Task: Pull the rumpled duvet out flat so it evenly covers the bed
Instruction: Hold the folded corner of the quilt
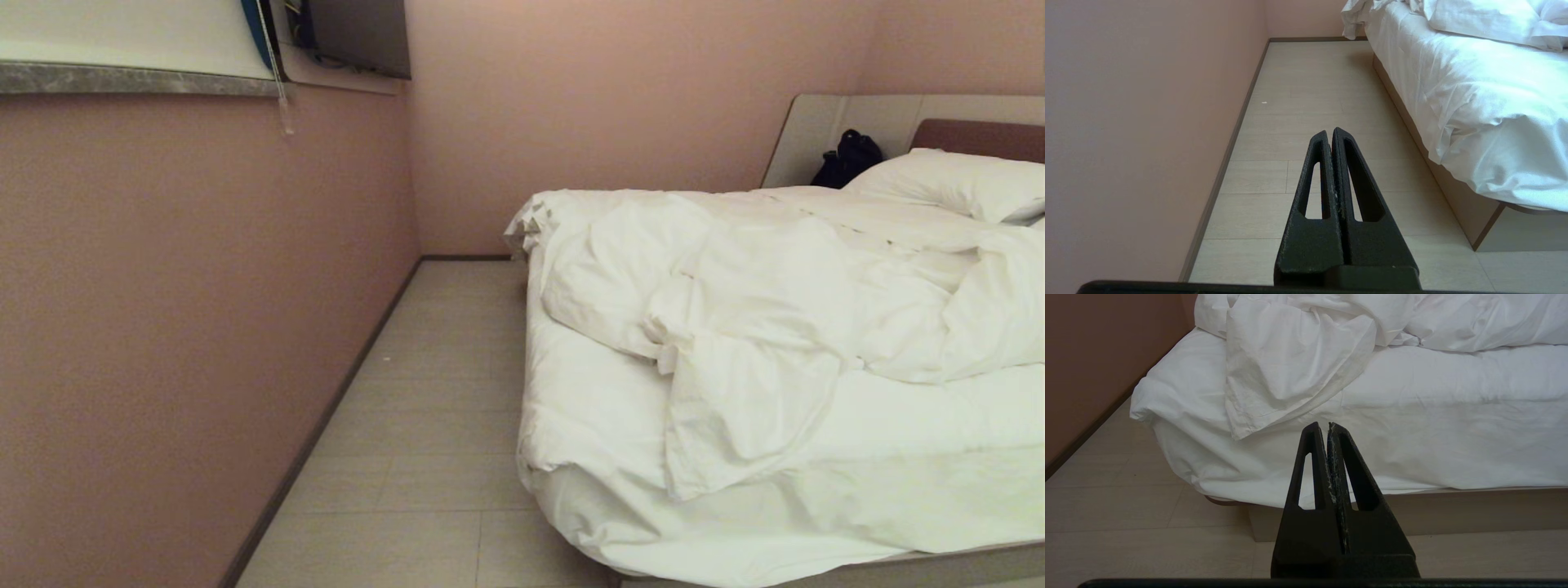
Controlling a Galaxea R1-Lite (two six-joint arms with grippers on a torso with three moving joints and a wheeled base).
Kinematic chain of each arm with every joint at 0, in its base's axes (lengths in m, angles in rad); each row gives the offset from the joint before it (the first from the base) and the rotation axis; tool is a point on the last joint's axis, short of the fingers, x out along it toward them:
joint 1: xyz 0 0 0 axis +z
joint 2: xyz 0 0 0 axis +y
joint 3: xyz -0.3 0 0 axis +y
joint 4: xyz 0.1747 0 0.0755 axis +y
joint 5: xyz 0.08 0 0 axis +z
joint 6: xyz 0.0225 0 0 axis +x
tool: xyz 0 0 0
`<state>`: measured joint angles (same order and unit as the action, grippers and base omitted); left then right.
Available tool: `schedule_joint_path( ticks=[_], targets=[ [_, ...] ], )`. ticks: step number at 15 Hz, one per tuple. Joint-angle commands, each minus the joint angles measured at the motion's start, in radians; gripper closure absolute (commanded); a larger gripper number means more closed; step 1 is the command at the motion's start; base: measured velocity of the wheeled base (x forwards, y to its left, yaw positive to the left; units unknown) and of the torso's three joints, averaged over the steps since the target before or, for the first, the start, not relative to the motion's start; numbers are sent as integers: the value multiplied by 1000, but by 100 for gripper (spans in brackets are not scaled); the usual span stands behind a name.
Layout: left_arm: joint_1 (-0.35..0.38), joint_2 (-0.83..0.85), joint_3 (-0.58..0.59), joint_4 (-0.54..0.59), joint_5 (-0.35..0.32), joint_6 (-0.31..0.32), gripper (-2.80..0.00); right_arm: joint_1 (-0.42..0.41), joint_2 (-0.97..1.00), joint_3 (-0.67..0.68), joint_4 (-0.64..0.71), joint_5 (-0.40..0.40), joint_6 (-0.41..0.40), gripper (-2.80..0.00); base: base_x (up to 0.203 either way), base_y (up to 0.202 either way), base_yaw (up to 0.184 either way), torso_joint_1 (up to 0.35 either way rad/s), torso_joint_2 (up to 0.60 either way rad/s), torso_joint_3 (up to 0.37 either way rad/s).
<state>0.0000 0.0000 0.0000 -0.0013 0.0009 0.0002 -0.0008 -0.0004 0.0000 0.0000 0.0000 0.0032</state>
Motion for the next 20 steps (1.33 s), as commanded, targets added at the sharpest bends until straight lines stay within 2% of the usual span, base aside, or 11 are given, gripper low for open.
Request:
schedule_joint_path(
  ticks=[1, 20],
  targets=[
    [0, 0, 0, 0, 1, 0, 0, 0, 0, 0, 0, 0, 0, 0, 0, 0, 0, 0, 0, 0],
    [0, 0, 0, 0, -1, 0, 0, 1, 0, 0, 0, 0, 0, 0, 0, 0, 0, 0, 0, 0]
  ],
)
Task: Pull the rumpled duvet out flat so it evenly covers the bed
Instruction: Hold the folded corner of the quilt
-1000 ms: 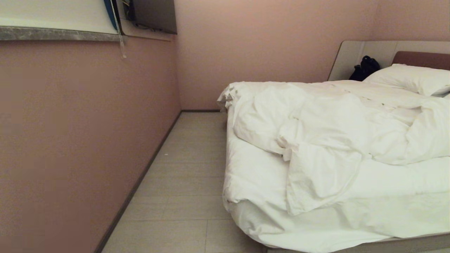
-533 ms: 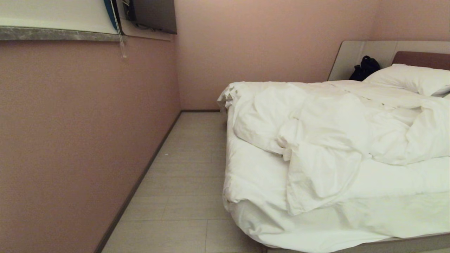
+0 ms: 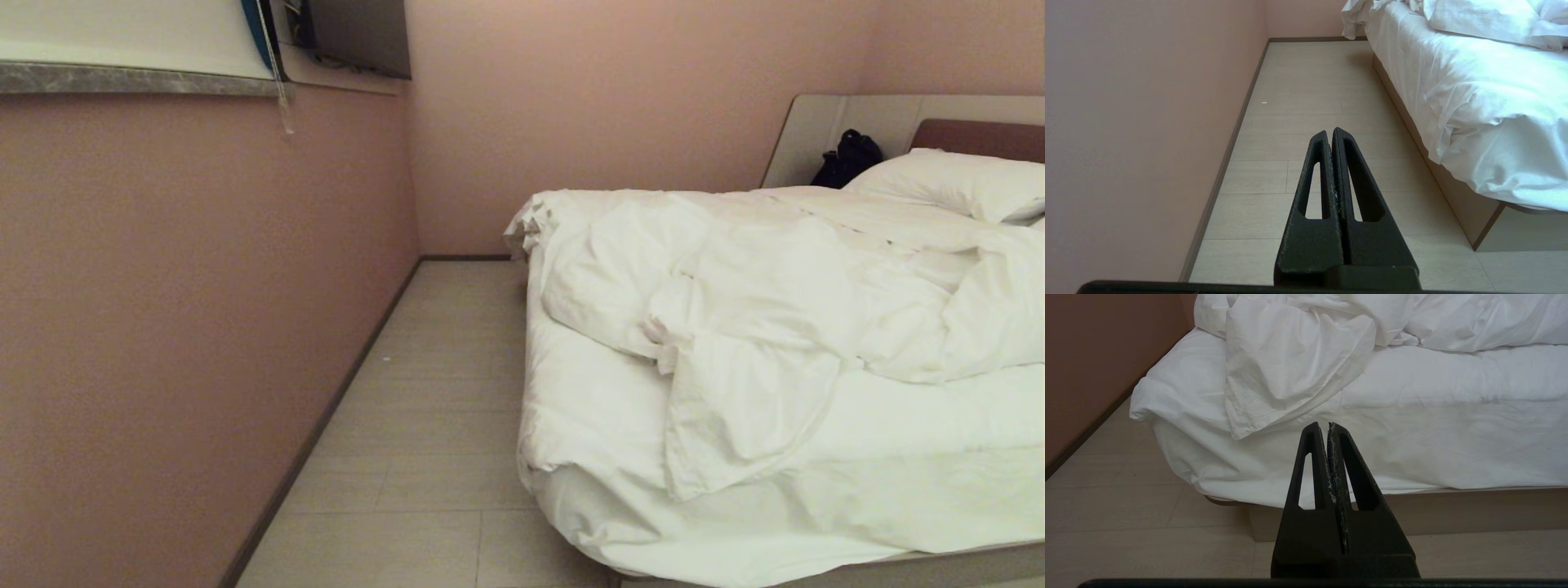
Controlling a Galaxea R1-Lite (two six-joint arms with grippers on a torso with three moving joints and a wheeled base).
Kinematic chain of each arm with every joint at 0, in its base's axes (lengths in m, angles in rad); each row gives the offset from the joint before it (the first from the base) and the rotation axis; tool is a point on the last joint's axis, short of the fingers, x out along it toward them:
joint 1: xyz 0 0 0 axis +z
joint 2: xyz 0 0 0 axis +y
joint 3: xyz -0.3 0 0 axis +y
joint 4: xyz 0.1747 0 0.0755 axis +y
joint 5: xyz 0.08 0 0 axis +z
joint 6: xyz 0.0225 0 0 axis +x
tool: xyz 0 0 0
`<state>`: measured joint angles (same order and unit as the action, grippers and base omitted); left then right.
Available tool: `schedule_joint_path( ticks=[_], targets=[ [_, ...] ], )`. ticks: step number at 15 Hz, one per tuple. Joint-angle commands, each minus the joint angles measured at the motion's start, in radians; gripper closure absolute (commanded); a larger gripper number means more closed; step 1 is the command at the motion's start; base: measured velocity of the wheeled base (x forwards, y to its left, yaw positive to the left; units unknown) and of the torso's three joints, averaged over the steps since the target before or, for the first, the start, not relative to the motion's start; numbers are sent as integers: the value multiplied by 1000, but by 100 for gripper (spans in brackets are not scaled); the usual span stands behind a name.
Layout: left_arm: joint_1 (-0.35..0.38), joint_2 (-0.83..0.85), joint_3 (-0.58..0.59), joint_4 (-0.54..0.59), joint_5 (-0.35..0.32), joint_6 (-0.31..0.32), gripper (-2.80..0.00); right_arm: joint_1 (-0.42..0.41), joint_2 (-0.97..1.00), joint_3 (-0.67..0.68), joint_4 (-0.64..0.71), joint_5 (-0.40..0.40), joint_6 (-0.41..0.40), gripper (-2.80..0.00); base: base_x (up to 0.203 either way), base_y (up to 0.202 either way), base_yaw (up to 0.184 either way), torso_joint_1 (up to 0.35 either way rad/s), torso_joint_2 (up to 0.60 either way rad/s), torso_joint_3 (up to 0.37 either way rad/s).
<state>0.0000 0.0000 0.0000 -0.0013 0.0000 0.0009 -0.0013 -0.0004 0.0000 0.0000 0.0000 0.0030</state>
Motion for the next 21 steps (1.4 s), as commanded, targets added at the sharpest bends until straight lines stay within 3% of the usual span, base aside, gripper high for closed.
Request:
schedule_joint_path(
  ticks=[1, 12, 21],
  targets=[
    [0, 0, 0, 0, 2, 1, 0, 0, 0, 0, 0, 0, 0, 0, 0, 0, 0, 0, 0, 0],
    [0, 0, 0, 0, 2, 2, 0, 0, 0, 0, 0, 0, -1, 0, 5, 0, 0, 0, 0, 1],
    [0, 0, 0, 0, 2, 1, 0, 0, 0, 0, 0, 0, -1, 0, 192, 0, 0, 5, 2, 2]
  ],
)
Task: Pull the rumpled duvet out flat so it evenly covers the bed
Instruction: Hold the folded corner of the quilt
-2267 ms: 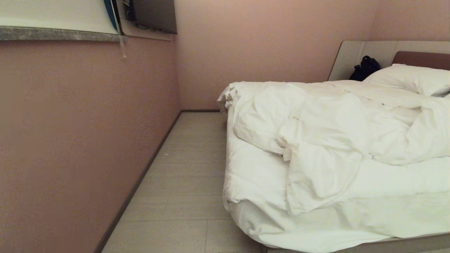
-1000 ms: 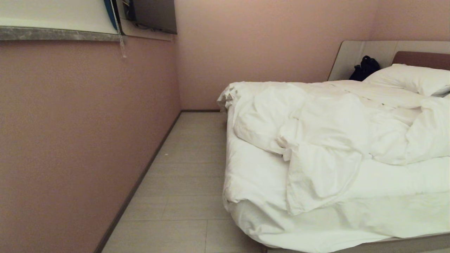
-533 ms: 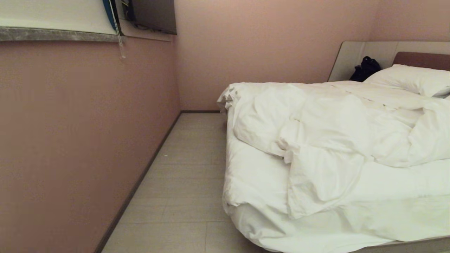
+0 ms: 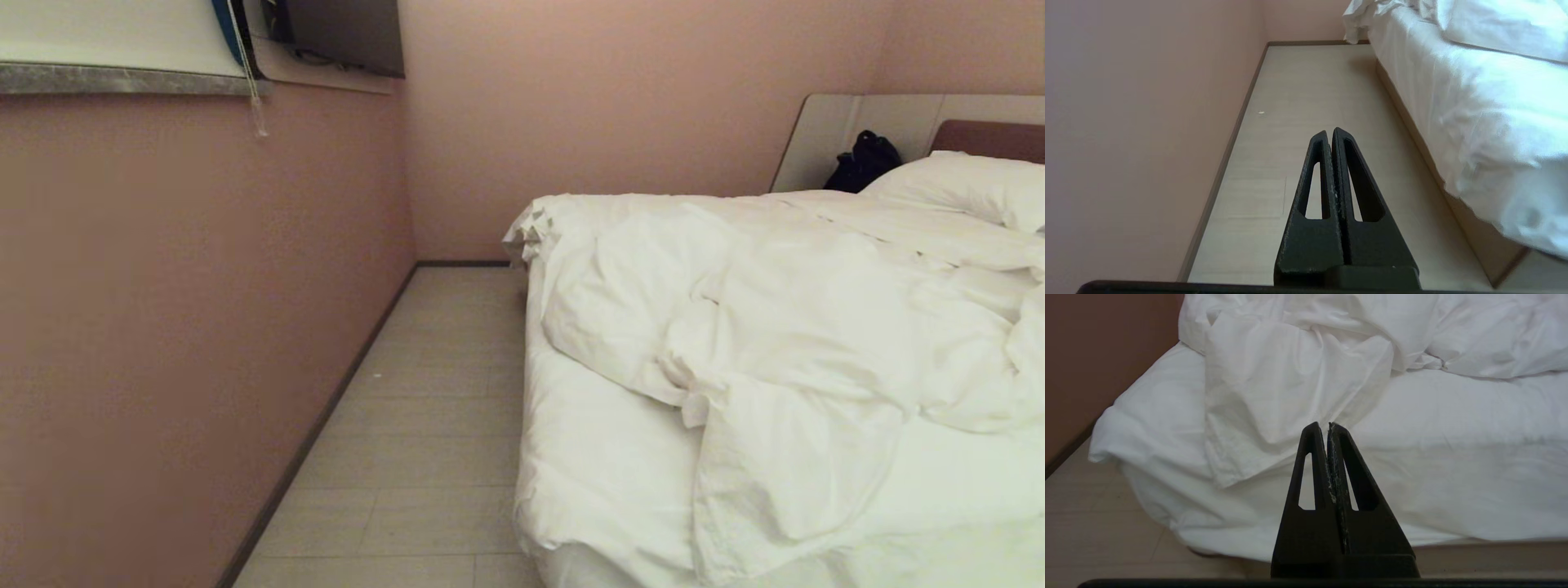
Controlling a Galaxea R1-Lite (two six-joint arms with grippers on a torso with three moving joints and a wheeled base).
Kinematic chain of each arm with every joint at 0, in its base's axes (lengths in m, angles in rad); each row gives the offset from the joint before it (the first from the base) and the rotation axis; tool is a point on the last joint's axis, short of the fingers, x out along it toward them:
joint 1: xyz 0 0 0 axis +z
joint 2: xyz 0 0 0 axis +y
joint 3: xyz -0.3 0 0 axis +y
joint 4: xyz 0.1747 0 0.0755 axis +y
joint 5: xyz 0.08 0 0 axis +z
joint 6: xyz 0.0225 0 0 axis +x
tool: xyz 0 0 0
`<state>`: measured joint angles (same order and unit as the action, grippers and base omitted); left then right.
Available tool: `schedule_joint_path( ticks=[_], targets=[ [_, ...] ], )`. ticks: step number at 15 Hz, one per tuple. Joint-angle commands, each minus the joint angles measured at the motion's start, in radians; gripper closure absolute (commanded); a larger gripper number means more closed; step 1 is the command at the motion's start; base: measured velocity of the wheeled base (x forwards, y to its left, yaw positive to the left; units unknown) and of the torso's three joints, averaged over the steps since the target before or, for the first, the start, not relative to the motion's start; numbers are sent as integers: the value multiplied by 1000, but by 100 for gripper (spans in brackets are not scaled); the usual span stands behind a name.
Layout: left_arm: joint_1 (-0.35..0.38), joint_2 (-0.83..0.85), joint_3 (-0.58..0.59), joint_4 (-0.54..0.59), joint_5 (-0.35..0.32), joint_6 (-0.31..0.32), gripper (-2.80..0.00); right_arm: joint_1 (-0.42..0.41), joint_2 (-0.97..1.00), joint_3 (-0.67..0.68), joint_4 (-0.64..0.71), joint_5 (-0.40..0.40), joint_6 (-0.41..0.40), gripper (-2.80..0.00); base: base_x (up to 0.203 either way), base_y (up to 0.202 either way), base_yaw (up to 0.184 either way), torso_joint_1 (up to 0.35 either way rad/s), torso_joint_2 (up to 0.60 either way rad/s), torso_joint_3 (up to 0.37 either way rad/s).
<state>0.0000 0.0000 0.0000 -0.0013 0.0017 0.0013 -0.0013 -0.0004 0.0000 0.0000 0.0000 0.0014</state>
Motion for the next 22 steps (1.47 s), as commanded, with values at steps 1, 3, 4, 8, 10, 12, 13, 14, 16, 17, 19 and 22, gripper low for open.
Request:
schedule_joint_path(
  ticks=[1, 3, 4, 8, 10, 12, 13, 14, 16, 17, 19, 22],
  targets=[
    [0, 0, 0, 0, 0, 0, 0, 1, 0, 0, 0, 0, 0, 0, 164, 0, -2, 2, 1, 4],
    [0, 0, 0, 0, 0, -1, 0, 0, 0, 0, 0, 1, 0, 0, 49, 0, -1, 6, 3, -1],
    [0, 0, 0, 0, 0, -1, 0, 0, 0, 0, 0, 1, 0, 0, 0, 0, 0, 0, 0, 0],
    [0, 0, 0, 0, 0, -1, 0, 0, 0, 0, 0, 2, 0, 0, 0, 0, 0, 0, 0, 0],
    [0, 0, 0, 0, 0, -1, 0, 0, 0, 0, 0, 0, 0, 0, 0, 0, 0, 0, 0, 0],
    [0, 0, 0, 0, 0, -1, 0, 0, 0, 0, 0, 1, 0, 0, 0, 0, 0, 0, 0, 0],
    [0, 0, 0, 0, 0, -1, 0, 1, 0, 0, 0, 0, 0, 0, 0, 0, 0, 0, 0, 0],
    [0, 0, 0, 0, 0, -1, 0, 1, 0, 0, 0, 2, 0, 0, 0, 0, 0, 0, 0, 0],
    [0, 0, 0, 0, 0, -1, 0, 1, 0, 0, 0, 2, 0, 0, 0, 0, 0, 0, 0, 0],
    [0, 0, 0, 0, 0, -1, 0, 0, 0, 0, 0, 2, 0, 0, 0, 0, 0, 0, 0, 0],
    [0, 0, 0, 0, 0, -1, 0, 1, 0, 0, 0, 1, 0, 0, 0, 0, 0, 0, 0, 0],
    [0, 0, 0, 0, 0, 0, 0, 1, 0, 0, 0, 0, 0, 0, 0, 0, 0, 0, 0, 0]
  ],
)
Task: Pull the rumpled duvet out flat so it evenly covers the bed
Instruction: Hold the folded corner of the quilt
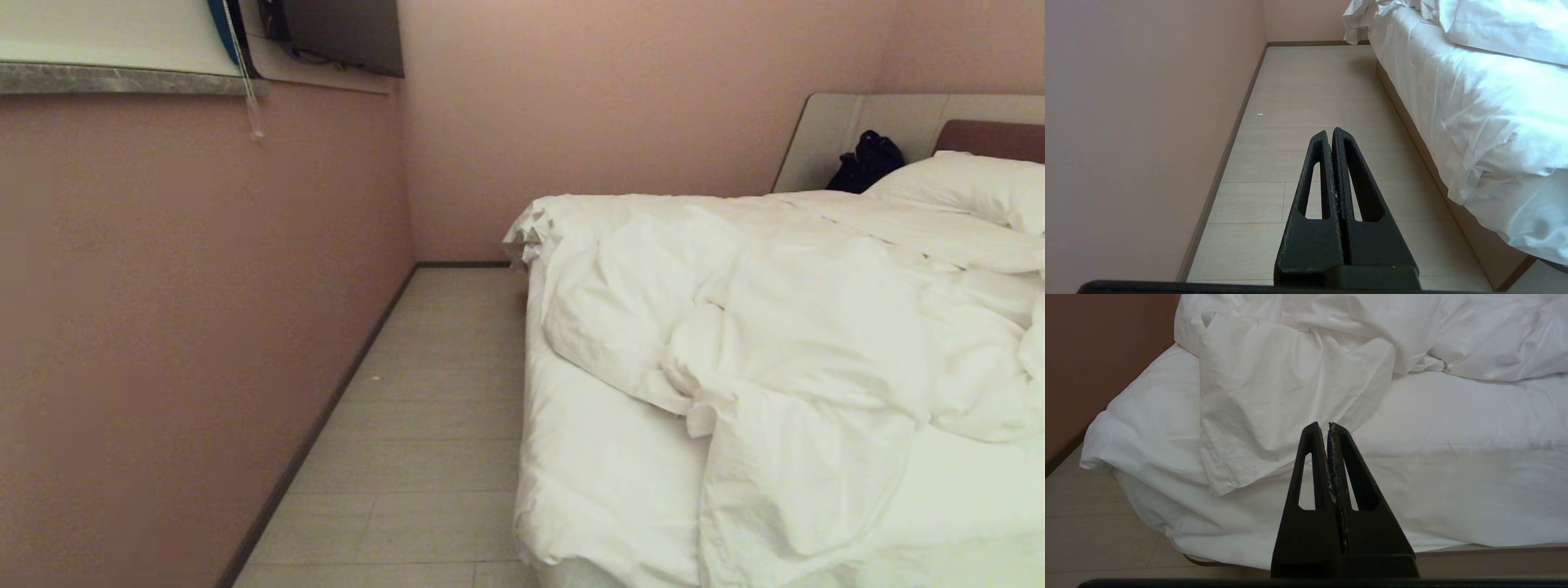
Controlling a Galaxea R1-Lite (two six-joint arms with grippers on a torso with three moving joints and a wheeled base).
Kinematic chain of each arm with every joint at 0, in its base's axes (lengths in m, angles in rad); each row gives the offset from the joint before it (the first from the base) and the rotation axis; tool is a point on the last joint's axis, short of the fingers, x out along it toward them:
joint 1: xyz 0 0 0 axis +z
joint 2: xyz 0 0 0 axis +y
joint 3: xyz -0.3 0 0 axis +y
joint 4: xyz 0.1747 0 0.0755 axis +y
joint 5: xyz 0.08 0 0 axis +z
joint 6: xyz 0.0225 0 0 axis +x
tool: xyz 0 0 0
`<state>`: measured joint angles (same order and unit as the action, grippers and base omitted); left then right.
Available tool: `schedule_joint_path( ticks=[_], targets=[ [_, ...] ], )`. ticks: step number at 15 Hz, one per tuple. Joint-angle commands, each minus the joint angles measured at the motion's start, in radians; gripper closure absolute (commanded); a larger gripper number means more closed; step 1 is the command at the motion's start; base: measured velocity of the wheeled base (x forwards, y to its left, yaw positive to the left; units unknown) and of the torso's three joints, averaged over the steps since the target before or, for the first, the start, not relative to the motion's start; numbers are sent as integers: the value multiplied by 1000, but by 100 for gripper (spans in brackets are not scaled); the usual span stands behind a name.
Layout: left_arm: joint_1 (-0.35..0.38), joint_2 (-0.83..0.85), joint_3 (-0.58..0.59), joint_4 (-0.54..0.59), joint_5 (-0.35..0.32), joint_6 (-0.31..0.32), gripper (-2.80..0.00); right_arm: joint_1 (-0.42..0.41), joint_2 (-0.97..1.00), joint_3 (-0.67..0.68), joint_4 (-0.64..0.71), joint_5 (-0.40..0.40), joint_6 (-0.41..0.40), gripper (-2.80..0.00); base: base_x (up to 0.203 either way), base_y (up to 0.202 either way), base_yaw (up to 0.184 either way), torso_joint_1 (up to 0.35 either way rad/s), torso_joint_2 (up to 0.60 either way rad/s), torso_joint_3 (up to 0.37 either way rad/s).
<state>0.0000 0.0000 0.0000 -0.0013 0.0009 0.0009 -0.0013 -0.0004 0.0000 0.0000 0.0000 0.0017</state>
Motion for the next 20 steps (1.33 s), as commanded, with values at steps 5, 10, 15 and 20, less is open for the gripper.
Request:
schedule_joint_path(
  ticks=[5, 10, 15, 20],
  targets=[
    [0, 1, 0, 0, 1, 2, 0, 1, 0, 0, 0, 1, 0, 0, 0, 0, 0, 0, 0, 0],
    [0, 0, 0, 0, 1, 2, 0, 0, 0, 0, 0, 0, 0, 0, -1, -14, 0, 1, 0, 0],
    [0, 1, 0, 0, 1, 2, 0, 1, 0, 0, 0, 1, 0, 0, -1, -182, 2, 1, 2, 2],
    [0, 1, 0, 0, 1, 2, 0, 1, 0, 0, 0, 2, 0, 0, 0, -191, 1, 3, 2, 3]
  ],
)
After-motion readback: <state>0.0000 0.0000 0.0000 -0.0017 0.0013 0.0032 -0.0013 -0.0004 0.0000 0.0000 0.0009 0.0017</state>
